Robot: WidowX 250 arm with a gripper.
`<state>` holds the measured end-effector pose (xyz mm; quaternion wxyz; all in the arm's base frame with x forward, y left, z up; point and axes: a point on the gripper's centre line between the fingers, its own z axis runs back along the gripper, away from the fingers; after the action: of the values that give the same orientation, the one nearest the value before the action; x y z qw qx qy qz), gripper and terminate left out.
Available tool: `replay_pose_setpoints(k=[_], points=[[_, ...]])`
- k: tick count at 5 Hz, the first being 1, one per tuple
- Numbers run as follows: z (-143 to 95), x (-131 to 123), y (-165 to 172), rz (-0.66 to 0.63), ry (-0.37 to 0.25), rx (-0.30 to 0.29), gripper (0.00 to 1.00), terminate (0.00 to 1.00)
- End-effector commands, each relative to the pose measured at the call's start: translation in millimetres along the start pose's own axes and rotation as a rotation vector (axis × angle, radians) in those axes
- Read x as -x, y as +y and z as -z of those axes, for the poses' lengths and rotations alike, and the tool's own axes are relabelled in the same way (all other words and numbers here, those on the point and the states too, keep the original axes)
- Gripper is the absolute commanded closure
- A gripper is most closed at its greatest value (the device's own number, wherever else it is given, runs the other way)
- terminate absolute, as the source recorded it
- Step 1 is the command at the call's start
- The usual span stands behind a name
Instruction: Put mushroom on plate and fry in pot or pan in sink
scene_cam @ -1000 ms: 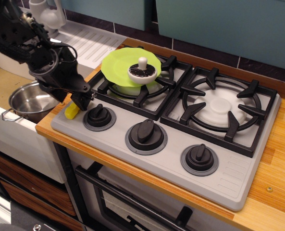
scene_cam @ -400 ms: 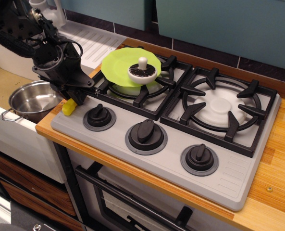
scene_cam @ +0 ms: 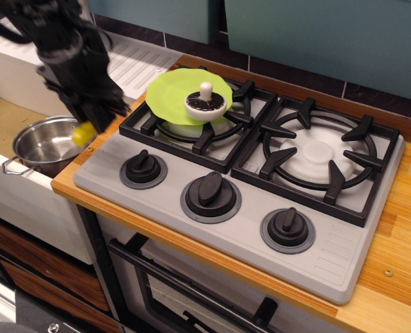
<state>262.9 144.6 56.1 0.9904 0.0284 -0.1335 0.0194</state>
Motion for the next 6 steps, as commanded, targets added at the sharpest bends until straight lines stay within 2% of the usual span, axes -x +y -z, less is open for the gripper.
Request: replay_pose_setpoints(k=[1, 3, 6], points=[[-25, -28, 40, 0.061, -0.051, -0.040, 1.00, 0.00], [3, -34, 65, 0.094, -0.084, 0.010, 1.00, 0.00], [47, -22, 80, 0.116, -0.141, 0.078, 1.00, 0.00]])
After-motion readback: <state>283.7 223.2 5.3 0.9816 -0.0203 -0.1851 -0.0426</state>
